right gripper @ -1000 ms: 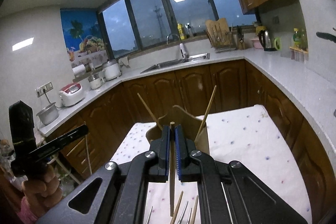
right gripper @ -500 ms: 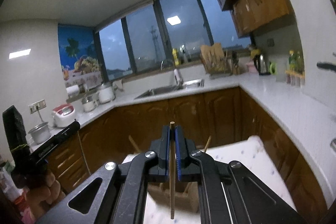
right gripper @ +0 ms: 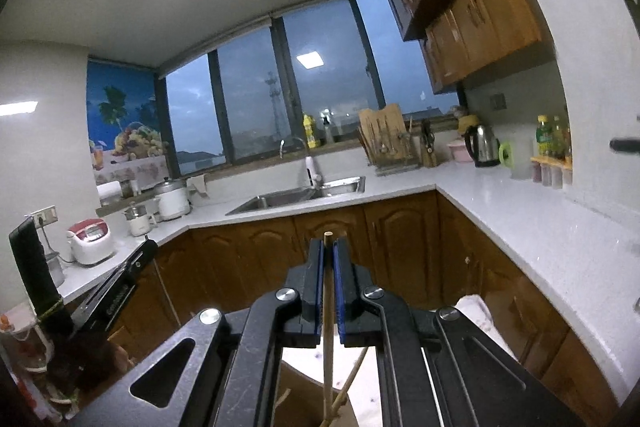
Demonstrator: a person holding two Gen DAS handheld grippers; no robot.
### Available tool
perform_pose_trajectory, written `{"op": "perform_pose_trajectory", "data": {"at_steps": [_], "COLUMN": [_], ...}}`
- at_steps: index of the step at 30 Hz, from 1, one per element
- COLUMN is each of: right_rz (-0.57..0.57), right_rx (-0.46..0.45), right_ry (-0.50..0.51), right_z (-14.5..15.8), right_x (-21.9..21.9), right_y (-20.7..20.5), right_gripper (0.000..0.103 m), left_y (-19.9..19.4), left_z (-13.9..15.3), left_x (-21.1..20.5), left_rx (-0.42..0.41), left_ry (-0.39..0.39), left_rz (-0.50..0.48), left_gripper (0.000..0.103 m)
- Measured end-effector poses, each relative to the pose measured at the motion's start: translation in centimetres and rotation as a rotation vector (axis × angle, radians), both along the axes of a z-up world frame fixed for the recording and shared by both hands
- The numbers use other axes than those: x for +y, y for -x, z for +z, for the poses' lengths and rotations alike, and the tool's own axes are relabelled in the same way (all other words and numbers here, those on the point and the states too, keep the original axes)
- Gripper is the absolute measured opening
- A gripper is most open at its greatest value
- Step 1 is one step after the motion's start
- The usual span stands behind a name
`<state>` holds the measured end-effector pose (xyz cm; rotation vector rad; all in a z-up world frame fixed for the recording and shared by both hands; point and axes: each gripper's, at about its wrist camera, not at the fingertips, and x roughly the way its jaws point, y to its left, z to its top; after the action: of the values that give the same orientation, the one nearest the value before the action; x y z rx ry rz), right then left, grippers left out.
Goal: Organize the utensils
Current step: 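Lower both chopsticks into the holder and open both tools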
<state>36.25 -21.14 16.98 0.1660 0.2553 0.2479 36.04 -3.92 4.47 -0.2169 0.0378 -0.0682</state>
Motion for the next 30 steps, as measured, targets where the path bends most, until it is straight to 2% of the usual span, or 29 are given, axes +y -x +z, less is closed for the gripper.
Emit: {"op": "perform_pose_trajectory", "data": {"at_steps": [4,11,16,27,29,30], "right_rz": [0.004,0.021,0.028,0.037,0.040,0.045], "right_rx": [0.044,0.134,0.136,0.166,0.173,0.180], "right_ry": [-0.004,-0.019,-0.020,-0.024,-0.027,-0.032], "right_z": [-2.8,-6.5,-6.7,-6.4,-6.4,-6.4], "right_x": [0.2,0.0,-0.1,-0.2,-0.4,-0.4], "right_y": [-0.9,-1.6,-1.4,-1.8,-2.0,-2.0], "right_gripper": [0.005,0.005,0.005,0.005,0.010,0.010], "left_y": [-1.1,-2.4,-2.1,-2.5,-2.5,-2.5], "left_z": [-2.1,-3.4,-2.1,1.4,1.7,2.0], "left_x": [-0.9,-0.2,1.7,4.0,4.2,4.3], "left_rx": [0.026,0.097,0.158,0.203,0.216,0.221], "left_ry": [-0.019,-0.037,-0.059,-0.087,-0.086,-0.084], "left_rz": [0.002,-0.026,-0.068,-0.104,-0.111,-0.109], "left_gripper": [0.002,0.002,0.003,0.004,0.005,0.011]}}
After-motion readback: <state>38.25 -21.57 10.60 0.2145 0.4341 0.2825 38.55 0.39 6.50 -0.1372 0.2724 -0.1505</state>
